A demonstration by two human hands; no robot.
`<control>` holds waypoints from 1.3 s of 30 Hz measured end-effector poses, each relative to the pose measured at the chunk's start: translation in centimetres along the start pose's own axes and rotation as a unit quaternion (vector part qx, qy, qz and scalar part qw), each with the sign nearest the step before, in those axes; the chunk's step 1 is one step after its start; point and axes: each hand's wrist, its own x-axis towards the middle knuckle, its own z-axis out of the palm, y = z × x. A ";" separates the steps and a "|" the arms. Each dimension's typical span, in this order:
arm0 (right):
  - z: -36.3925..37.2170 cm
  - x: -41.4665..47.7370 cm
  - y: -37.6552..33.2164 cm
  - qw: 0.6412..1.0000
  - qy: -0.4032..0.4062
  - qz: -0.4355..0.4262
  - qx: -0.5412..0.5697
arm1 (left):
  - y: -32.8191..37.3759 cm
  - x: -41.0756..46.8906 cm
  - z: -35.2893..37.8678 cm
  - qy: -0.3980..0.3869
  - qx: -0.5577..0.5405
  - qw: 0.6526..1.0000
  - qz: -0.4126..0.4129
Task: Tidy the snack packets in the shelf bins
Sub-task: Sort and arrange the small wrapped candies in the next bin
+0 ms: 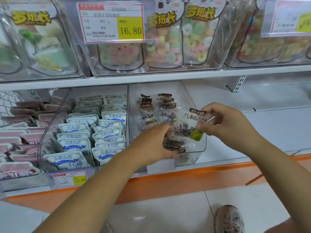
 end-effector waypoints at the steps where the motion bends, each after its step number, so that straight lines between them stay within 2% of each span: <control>1: -0.3 -0.1 0.2 1.000 0.005 0.004 0.003 | -0.1 0.3 0.1 0.004 0.003 1.000 0.006; 4: -0.5 -0.4 1.0 0.998 0.023 0.028 0.050 | -0.8 0.9 0.3 -0.007 -0.019 1.000 0.007; 9: -0.4 -0.7 1.6 0.995 0.005 0.039 0.088 | -1.8 1.6 0.3 -0.039 -0.065 0.997 -0.012; 11: -0.5 -0.8 1.8 0.994 -0.008 0.046 0.099 | -1.6 1.8 0.1 -0.046 -0.046 0.998 -0.012; 17: -0.7 -1.0 2.3 0.995 -0.009 0.035 0.092 | -0.4 2.5 -0.2 -0.029 0.104 0.994 -0.012; 21: -0.8 -1.1 2.5 0.997 -0.004 0.029 0.078 | 0.2 2.8 1.0 0.013 0.137 0.990 0.009; 28: -0.6 -1.5 2.0 0.996 0.001 -0.015 0.089 | -0.4 3.1 1.0 0.108 0.129 0.986 0.019; 31: -0.1 -1.7 1.8 0.997 0.014 -0.063 -0.049 | -1.1 3.4 1.0 0.144 0.133 0.980 0.029; 33: 0.7 -1.8 1.3 0.972 -0.026 -0.100 -0.210 | -1.5 3.6 0.9 0.148 0.119 0.981 0.031; 35: 1.5 -1.6 0.6 0.940 -0.059 -0.118 -0.316 | -1.7 3.9 0.9 0.139 0.110 0.984 0.024; 37: 1.9 -1.3 0.3 0.923 -0.082 -0.115 -0.357 | -1.8 4.0 0.7 0.126 0.104 0.986 0.023; 39: 1.5 -0.9 0.3 0.928 -0.109 -0.101 -0.342 | -1.9 3.8 0.2 0.102 0.107 0.988 0.036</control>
